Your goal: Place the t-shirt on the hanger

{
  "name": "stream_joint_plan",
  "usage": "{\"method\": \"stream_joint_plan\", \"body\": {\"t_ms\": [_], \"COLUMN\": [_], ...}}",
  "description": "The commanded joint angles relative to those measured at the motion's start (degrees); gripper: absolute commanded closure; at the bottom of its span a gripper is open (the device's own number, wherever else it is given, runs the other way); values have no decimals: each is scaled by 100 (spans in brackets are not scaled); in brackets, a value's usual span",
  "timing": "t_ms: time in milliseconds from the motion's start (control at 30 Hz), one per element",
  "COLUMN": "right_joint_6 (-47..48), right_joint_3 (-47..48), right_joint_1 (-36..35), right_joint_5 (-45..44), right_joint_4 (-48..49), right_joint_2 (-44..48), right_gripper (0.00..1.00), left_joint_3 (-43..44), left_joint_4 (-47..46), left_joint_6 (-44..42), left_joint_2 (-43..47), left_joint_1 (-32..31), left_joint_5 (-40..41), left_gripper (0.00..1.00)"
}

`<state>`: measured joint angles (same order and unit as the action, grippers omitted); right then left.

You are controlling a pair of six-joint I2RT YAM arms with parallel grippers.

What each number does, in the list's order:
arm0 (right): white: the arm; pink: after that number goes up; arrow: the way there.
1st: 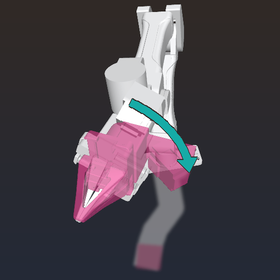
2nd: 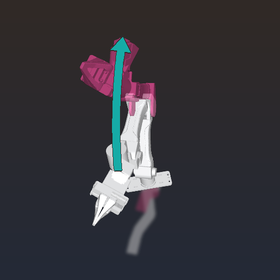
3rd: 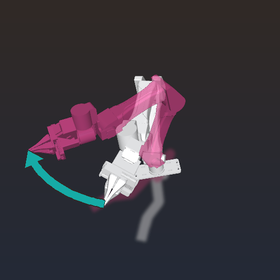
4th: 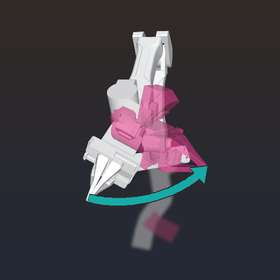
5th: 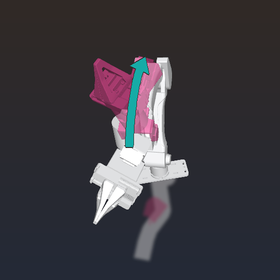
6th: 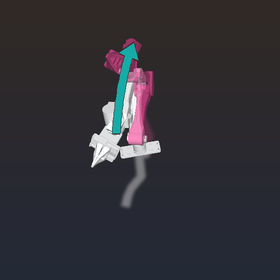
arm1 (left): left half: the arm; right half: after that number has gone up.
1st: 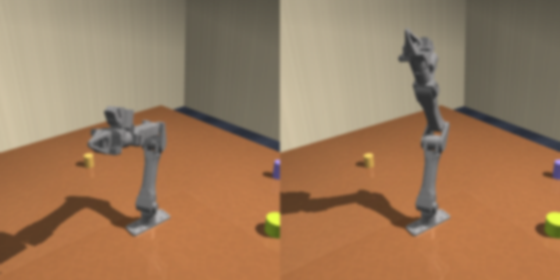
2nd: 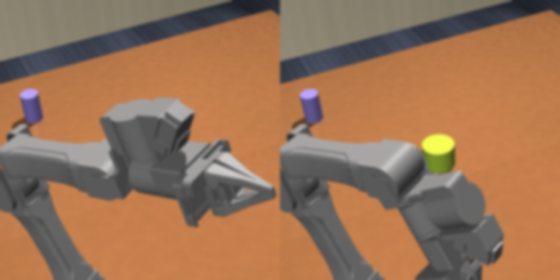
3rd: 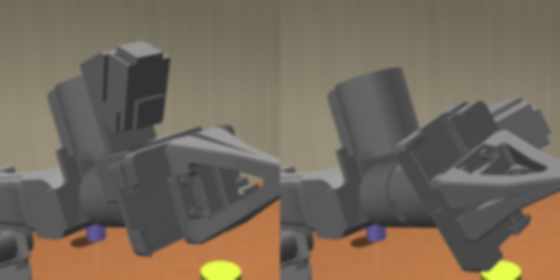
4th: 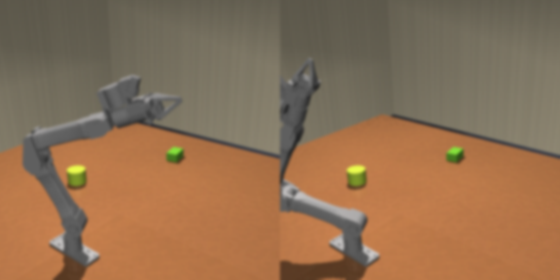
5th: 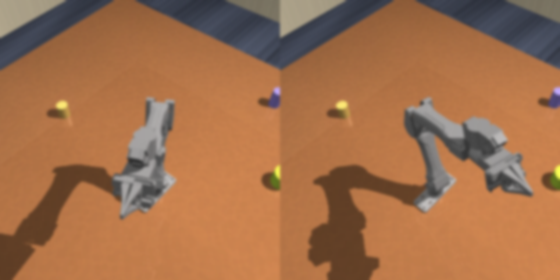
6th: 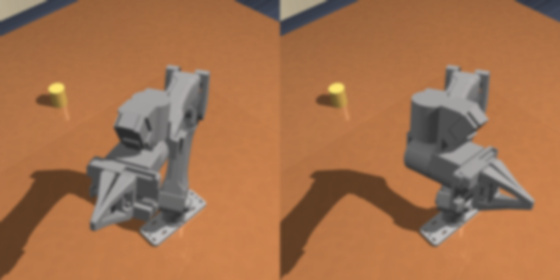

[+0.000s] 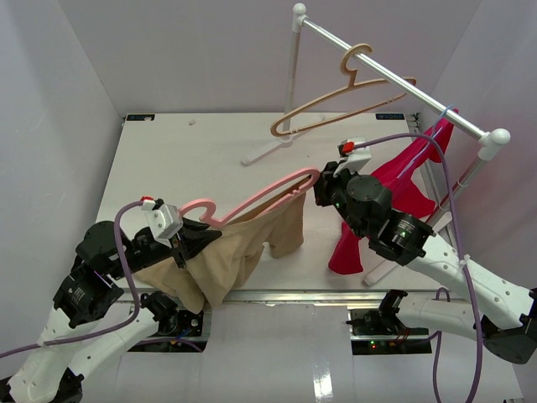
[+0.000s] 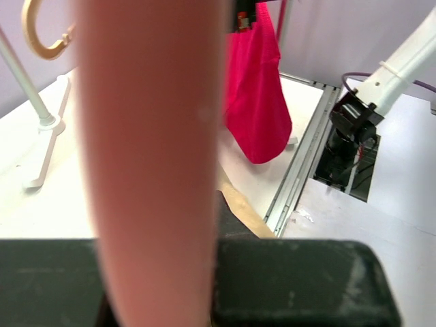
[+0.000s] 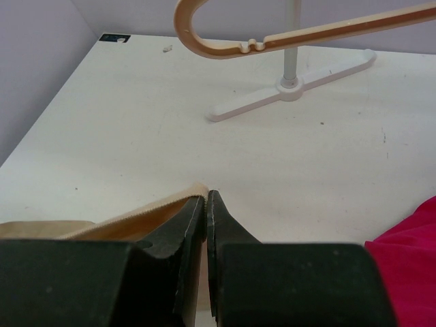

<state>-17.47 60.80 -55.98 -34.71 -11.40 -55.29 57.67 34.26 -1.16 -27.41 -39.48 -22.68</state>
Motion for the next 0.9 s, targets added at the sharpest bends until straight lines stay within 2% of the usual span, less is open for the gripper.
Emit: {"method": "stream_joint_plan", "body": {"t_ms": [0,200,300,433,567,700,867], "right_joint_6": [23,125,183,139,274,509,644], "right_joint_3": [151,321,637,564,554,768,1347], "right_joint_1": [295,509,518,513,513,499,410], "right_joint_5": [-21,78,172,542,706,1325,1397], "right_joint_4": [50,6,-310,-418,-455,-492,-1067], "right_joint_2": [22,214,302,360,216,-8,-496], "right_gripper": [92,92,92,92,92,92,92], "left_joint_3": [-13,-118,-48,12,33,35,117], "left_joint_4": [124,226,190,-14,-55,-37,-13], "left_joint_6": [-73,-288,-397,-447,-589,-661,-560], "left_joint_2": [-27,-381,-644,-865,-1221,-1661,-2097], "left_joint_1": [2,2,2,2,2,2,2], "left_joint_5": [-238,354,721,552,637,1050,1655], "left_gripper": [100,100,100,100,100,100,100]}}
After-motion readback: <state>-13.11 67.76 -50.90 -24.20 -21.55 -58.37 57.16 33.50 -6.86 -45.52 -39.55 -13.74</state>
